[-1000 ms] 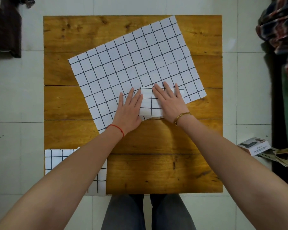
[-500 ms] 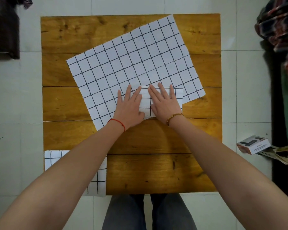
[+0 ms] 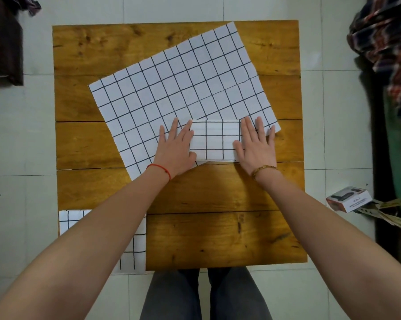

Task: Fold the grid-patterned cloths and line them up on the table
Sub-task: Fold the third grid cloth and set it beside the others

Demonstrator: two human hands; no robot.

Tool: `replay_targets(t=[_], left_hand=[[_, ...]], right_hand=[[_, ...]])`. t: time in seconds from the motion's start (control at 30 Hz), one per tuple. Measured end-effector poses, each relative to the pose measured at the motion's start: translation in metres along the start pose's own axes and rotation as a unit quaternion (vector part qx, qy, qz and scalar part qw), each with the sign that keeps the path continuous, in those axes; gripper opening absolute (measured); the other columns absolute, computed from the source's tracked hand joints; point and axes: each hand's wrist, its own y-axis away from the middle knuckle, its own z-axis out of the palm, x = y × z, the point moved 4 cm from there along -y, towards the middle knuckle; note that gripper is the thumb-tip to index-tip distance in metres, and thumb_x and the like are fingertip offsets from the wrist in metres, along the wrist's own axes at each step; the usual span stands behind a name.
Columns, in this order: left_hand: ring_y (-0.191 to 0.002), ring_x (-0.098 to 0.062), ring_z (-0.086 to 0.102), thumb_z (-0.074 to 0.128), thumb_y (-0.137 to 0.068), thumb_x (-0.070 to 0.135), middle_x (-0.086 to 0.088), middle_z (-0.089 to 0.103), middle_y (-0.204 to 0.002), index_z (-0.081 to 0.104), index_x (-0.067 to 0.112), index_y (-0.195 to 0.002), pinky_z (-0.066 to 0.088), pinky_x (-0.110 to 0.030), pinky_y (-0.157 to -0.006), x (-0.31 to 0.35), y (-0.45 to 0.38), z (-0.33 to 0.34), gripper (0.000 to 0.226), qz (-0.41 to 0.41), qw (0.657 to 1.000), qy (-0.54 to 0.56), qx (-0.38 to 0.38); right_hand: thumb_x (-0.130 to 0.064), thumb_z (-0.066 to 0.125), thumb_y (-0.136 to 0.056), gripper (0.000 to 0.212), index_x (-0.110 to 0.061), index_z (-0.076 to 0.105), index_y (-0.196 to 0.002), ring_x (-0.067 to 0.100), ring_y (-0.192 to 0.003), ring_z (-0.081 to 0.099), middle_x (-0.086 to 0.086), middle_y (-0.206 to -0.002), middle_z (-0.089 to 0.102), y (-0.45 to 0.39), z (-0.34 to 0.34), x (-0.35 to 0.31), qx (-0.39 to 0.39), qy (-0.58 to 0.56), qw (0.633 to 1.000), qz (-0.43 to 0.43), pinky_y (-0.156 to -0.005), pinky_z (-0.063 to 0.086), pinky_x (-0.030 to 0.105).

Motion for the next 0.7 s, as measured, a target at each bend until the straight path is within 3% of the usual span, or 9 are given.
replay_targets(t=[0.2, 0.37, 0.7], left_hand=[[-0.15, -0.027, -0.001, 0.027, -0.1, 0.032, -0.005, 0.005, -0.163, 0.011, 0.013, -0.154, 0.008, -0.055, -0.118, 0.012, 0.029, 0.003, 0.06, 0.041, 0.996, -0.051, 0.059], [-0.15, -0.026, -0.005, 0.024, -0.1, 0.031, -0.007, 0.0, -0.163, 0.003, 0.011, -0.155, 0.008, -0.055, -0.118, 0.028, 0.054, 0.024, 0.062, 0.041, 0.996, -0.067, 0.049], [-0.148, -0.031, -0.012, 0.021, -0.101, 0.036, -0.005, -0.019, -0.16, -0.012, 0.01, -0.153, 0.011, -0.06, -0.116, 0.025, 0.059, 0.046, 0.066, 0.007, 0.994, -0.107, 0.007]], right_hand=[[-0.044, 0.012, -0.1, 0.062, -0.015, -0.002, -0.152, 0.024, -0.147, -0.006, 0.002, -0.16, -0.003, 0.018, -0.002, -0.037, 0.01, 0.03, 0.995, -0.097, -0.118, 0.003, 0.054], [-0.04, 0.021, -0.1, 0.059, -0.014, 0.011, -0.152, 0.023, -0.148, 0.006, 0.002, -0.16, 0.009, 0.043, 0.022, -0.068, -0.01, 0.034, 0.984, -0.176, -0.118, 0.008, 0.052], [-0.045, 0.015, -0.1, 0.061, -0.017, 0.001, -0.153, 0.021, -0.148, -0.002, -0.001, -0.16, -0.003, 0.063, 0.042, -0.051, -0.043, 0.066, 0.983, -0.167, -0.119, 0.001, 0.051]])
